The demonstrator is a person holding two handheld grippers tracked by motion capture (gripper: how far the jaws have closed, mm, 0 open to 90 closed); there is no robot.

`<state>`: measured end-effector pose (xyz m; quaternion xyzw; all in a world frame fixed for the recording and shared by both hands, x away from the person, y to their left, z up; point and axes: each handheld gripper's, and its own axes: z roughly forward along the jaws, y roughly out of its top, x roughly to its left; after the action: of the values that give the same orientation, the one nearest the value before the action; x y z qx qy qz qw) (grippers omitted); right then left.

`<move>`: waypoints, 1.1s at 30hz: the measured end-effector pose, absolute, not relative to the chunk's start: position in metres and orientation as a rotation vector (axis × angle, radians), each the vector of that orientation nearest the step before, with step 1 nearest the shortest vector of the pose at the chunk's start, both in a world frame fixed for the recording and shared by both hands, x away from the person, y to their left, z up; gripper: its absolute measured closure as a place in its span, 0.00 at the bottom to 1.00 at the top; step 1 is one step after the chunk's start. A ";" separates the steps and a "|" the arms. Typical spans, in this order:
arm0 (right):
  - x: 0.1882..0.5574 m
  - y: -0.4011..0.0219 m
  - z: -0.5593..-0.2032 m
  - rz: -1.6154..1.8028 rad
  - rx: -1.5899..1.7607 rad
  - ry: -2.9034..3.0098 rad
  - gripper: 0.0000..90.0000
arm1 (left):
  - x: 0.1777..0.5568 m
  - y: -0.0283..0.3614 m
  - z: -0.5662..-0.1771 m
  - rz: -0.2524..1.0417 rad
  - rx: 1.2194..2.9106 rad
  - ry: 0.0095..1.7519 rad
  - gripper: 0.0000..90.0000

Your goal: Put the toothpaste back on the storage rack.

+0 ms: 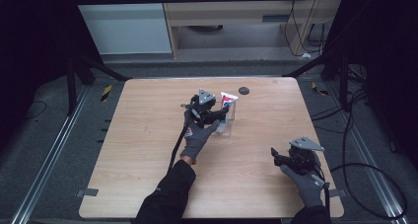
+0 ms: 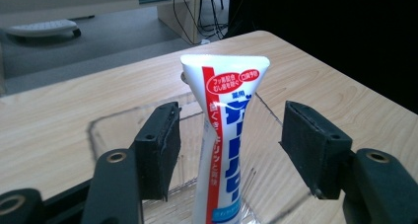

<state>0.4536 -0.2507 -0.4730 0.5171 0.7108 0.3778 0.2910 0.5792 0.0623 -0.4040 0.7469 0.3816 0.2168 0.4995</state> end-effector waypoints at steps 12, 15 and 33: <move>0.452 -0.254 -0.476 0.989 1.391 1.891 0.23 | 0.543 0.116 -0.382 0.512 1.847 0.905 0.41; 0.451 -0.255 -0.476 0.989 1.398 1.887 0.23 | 0.532 0.132 -0.387 0.524 1.875 0.910 0.41; 0.450 -0.256 -0.478 0.979 1.400 1.883 0.22 | 0.491 0.207 -0.431 0.540 1.912 1.067 0.41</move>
<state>0.4502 -0.2559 -0.4775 0.5263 0.7075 0.3680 0.2950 0.4905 0.2065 -0.4308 0.7661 0.4274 0.2161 0.4287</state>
